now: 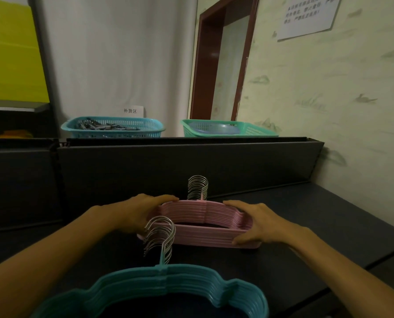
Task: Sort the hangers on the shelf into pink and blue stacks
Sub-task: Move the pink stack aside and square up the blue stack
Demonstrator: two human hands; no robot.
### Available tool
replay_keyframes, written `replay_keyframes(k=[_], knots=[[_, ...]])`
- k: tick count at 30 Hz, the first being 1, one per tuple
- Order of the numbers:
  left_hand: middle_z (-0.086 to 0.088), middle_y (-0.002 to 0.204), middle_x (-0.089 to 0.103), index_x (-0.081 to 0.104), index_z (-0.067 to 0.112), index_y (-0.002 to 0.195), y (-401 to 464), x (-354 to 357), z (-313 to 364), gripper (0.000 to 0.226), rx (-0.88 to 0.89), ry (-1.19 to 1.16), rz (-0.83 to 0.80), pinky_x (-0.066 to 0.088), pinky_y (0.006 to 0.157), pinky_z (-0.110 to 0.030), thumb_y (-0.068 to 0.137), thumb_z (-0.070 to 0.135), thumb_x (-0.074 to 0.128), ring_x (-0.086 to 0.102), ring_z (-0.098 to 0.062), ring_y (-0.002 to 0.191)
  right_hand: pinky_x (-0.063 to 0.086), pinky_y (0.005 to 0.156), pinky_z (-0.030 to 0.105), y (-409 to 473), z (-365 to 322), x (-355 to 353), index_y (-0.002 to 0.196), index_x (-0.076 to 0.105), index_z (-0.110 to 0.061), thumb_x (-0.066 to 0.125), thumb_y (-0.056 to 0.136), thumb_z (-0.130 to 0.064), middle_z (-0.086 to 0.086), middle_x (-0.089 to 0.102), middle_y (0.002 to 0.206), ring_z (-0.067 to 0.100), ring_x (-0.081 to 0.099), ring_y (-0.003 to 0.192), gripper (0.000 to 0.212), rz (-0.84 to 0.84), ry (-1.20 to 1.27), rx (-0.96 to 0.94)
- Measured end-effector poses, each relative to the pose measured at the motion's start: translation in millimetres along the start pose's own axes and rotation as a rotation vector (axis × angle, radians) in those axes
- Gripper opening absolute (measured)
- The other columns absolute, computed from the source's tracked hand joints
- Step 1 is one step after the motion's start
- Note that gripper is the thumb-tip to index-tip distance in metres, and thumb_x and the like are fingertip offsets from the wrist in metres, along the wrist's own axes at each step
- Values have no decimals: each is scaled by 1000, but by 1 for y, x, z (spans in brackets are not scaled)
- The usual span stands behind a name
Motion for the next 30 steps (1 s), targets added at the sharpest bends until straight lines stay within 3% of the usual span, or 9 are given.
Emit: replay_keyframes(k=[4, 8, 16, 22, 30], knots=[[13, 128, 31, -11, 68, 130, -6, 5, 0, 104, 22, 76, 30, 41, 102, -36, 78, 36, 74, 38, -10, 120, 39, 103, 34, -4, 10, 4, 137, 5, -66, 76, 63, -62, -10, 44, 131, 7, 43, 117, 103, 25, -80, 8], [17, 123, 33, -12, 70, 128, -6, 6, -5, 106, 55, 49, 67, 42, 102, -34, 78, 34, 74, 39, -5, 116, 37, 101, 31, -8, 15, 12, 135, -7, -69, 77, 65, -58, -10, 44, 125, 5, 43, 111, 110, 29, -122, 11], [13, 134, 39, -7, 60, 136, -1, 7, -5, 104, 144, 14, 102, 40, 103, -28, 78, 32, 74, 42, -3, 120, 39, 104, 33, -11, 15, 10, 137, 4, -68, 75, 61, -60, -11, 50, 132, 4, 48, 116, 105, 145, -91, 5], [17, 128, 42, -5, 59, 137, -2, 6, -7, 106, 166, 18, 149, 41, 103, -29, 74, 35, 77, 44, 0, 116, 41, 101, 35, -14, 8, 7, 131, 5, -75, 74, 56, -58, -7, 54, 126, 9, 51, 111, 104, 189, -93, 27], [18, 120, 43, 0, 54, 140, -1, -7, -1, 102, 206, 38, 173, 42, 98, -22, 75, 36, 77, 46, 3, 109, 41, 100, 33, -21, 2, 3, 134, 9, -69, 81, 60, -48, -7, 55, 123, 6, 50, 107, 106, 245, -80, 6]])
Point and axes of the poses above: each hand's wrist, its own y-axis towards the middle knuckle, its own x-axis out of the palm, z = x × y, the point moved 7 cm from there along y, towards the middle knuckle
